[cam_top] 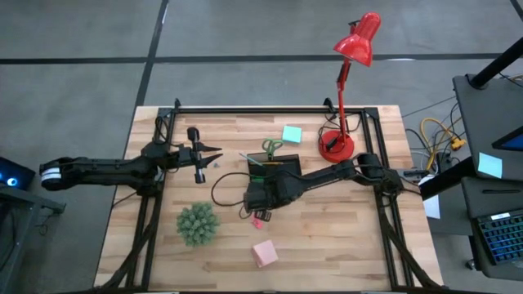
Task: Pick and place office supplies into organizer
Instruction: Put the blue eraser into the black desk organizer
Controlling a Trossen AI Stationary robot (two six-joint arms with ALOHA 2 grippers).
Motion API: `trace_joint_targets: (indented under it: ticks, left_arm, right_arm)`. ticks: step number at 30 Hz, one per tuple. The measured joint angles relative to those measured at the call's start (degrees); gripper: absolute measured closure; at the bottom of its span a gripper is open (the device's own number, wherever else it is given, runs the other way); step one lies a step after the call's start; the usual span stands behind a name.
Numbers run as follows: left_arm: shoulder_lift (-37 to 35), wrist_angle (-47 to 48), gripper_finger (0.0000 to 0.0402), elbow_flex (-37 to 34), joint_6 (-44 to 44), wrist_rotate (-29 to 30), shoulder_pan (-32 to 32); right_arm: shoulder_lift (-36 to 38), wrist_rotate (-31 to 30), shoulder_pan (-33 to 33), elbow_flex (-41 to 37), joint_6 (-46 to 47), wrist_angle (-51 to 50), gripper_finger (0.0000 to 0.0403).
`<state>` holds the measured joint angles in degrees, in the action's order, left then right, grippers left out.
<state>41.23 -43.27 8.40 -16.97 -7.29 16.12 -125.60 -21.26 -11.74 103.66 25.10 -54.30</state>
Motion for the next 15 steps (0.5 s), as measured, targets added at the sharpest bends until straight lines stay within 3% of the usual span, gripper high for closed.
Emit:
trace_joint_targets:
  ticks: [15]
  left_arm:
    - [0.0,0.0,0.0343,0.0,0.0,0.0,0.0]
  right_arm:
    - [0.0,-0.4,3.4,0.0,-10.6,0.4,0.0342]
